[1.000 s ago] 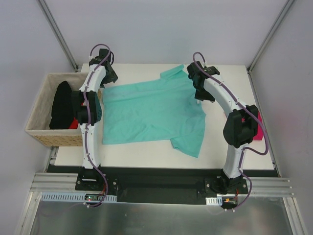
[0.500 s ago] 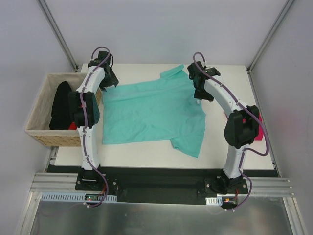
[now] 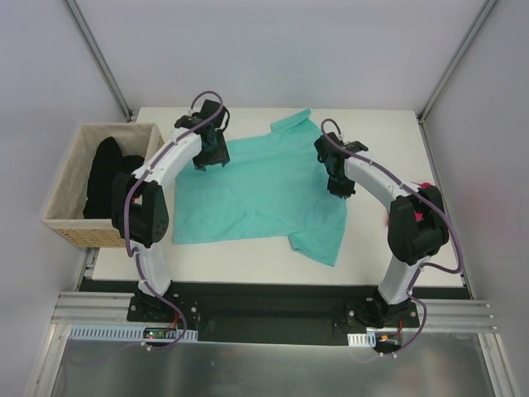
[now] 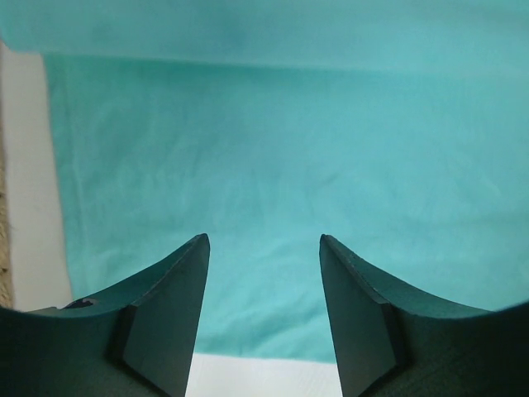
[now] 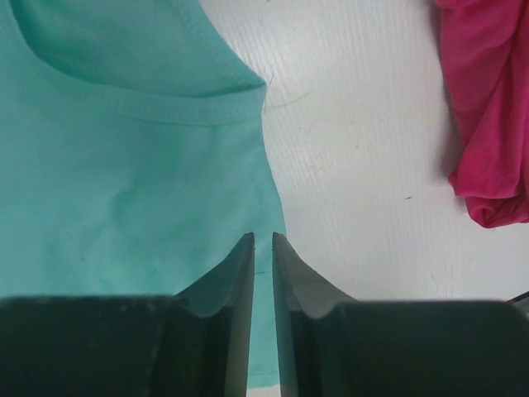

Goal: Fold and stack the t-shirts
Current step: Flatten out the tshirt

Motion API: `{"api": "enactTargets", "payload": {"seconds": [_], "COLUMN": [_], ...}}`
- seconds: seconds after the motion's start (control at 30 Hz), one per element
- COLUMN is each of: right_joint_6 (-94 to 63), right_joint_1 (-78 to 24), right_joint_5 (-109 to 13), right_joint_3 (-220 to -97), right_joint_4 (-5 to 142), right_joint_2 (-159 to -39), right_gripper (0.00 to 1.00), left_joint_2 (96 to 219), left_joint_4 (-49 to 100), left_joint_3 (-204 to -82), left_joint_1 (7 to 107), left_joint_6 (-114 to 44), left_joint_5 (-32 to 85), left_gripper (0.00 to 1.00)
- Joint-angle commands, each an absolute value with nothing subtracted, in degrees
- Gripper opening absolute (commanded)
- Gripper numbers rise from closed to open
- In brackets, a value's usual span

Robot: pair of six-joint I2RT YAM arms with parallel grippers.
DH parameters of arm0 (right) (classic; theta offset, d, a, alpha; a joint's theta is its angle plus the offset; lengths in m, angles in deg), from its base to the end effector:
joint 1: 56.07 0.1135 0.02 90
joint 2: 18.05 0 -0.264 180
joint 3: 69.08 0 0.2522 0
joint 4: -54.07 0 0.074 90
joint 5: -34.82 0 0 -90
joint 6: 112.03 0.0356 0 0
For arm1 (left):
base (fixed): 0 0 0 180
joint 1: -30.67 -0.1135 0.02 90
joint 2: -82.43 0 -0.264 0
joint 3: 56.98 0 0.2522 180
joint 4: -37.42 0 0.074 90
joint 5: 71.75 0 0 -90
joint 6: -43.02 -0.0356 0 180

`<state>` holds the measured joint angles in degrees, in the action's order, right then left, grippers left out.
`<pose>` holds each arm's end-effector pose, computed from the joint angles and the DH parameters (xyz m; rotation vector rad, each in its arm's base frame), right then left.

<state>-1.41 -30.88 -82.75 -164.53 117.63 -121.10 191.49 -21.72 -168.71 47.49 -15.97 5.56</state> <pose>0.3361 0.1399 0.2374 0.0021 2.6272 -0.4238 0.4026 -0.1135 0.2841 -0.3950 2.4901 -0.0516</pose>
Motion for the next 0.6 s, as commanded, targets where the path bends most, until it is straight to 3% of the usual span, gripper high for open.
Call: {"api": "enactTargets", "payload": {"seconds": [0.0,0.1,0.13,0.57], "right_joint_6": [-1.6,-1.6,-1.7,1.8], "right_joint_1": [-29.5,-29.4,-29.3,-30.4], "right_joint_5": [-79.8,-77.6,-76.1,-70.5], "right_joint_3": [-159.7,-156.9,-156.4,-157.6], "right_joint_4": [114.4,111.8,110.3,107.0], "right_joint_2": [-117.2,-116.9,-117.0,-122.4], "right_gripper": [0.13,0.09,0.01,0.01], "left_joint_2": [187.4,184.5,183.1,172.9], "left_joint_4": [-23.4,-23.4,-23.7,-28.8], "left_joint_3": [-163.9,-163.0,-163.0,-165.3], "left_joint_1": [50.8,52.3,52.6,53.6], "left_joint_6": [-12.4,-11.7,-11.6,-13.0], "left_joint_5": [3.7,3.0,3.0,-1.3], "left_gripper": [0.55,0.55,0.54,0.54]}}
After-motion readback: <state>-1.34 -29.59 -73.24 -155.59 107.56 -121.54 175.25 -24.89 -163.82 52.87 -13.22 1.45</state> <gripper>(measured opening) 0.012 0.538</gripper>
